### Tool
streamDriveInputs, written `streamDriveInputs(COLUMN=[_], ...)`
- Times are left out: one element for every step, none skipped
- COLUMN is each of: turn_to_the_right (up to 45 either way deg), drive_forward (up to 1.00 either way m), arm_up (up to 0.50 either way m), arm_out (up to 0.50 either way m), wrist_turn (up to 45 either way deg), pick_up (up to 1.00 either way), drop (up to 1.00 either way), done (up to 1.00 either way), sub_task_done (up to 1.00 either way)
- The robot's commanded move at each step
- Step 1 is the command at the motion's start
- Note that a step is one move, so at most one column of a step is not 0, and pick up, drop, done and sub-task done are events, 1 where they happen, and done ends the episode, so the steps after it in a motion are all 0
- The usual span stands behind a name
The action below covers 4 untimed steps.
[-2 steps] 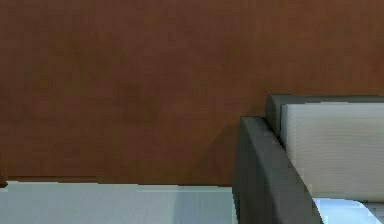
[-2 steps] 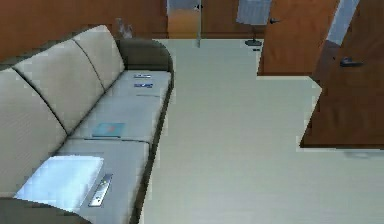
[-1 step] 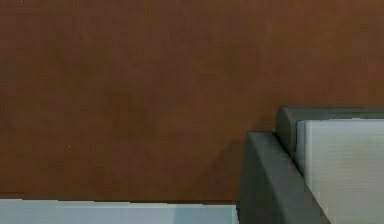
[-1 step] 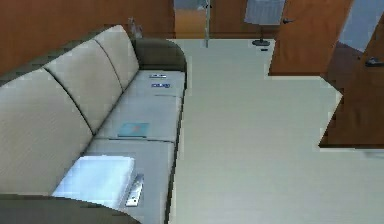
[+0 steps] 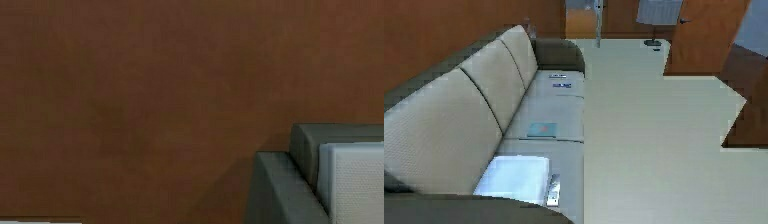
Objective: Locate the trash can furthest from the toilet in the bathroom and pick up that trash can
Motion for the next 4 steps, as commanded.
streamDriveInputs(turn_to_the_right=[-45.0,-45.0,-15.0,0.0], drive_forward=[0.00,0.00,0.00,0.15], arm_up=[0.00,0.00,0.00,0.00], arm_out=[0.00,0.00,0.00,0.00], wrist_turn=[0.0,0.0,0.0,0.0], pick_up=[0.00,0.00,0.00,0.00], drop=[0.00,0.00,0.00,0.00], done=[0.00,0.00,0.00,0.00], sub_task_done=[0.00,0.00,0.00,0.00])
